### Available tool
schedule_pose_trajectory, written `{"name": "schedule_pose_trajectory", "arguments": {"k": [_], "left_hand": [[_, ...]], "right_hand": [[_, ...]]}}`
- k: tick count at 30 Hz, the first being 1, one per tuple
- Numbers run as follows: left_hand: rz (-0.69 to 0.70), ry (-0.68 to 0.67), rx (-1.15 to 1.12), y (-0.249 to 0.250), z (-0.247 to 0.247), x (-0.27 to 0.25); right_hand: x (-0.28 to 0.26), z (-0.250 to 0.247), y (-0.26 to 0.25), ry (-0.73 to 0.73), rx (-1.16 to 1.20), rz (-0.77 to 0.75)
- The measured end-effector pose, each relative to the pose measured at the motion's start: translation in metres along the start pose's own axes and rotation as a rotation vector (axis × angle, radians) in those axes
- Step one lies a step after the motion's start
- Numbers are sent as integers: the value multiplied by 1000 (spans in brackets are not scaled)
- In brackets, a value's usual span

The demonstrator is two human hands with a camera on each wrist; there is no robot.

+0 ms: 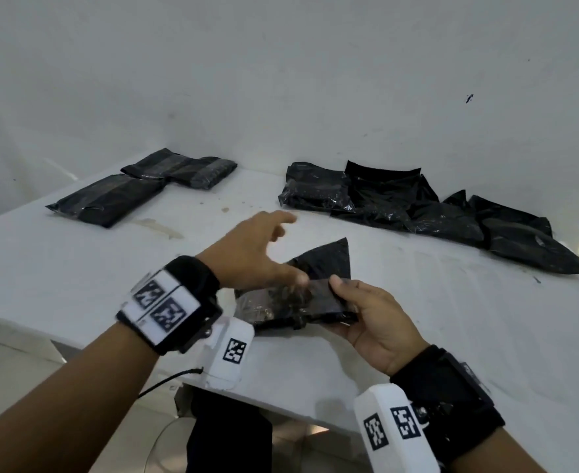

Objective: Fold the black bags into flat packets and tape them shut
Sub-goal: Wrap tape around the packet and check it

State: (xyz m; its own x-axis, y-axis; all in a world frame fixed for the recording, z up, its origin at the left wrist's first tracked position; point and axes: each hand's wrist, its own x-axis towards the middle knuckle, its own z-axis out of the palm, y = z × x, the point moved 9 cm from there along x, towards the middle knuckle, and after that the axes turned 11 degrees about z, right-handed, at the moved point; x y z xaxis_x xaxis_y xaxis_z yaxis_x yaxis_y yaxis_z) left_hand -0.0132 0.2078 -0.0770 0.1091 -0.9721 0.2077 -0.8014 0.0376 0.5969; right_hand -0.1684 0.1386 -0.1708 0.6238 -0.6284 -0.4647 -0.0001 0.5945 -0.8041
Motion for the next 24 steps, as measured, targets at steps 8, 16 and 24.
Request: {"name": "schedule_pose_trajectory", "arguments": {"k": [8, 16, 24], "left_hand": [[-443, 134, 13, -112, -10, -86], [-436, 87, -12, -111, 16, -84], [-449, 138, -43, -116, 13, -90]], "right_hand": [[4, 6, 17, -49, 315, 155], [11, 19, 24, 42, 337, 129], [8, 39, 29, -30, 411, 204]]}}
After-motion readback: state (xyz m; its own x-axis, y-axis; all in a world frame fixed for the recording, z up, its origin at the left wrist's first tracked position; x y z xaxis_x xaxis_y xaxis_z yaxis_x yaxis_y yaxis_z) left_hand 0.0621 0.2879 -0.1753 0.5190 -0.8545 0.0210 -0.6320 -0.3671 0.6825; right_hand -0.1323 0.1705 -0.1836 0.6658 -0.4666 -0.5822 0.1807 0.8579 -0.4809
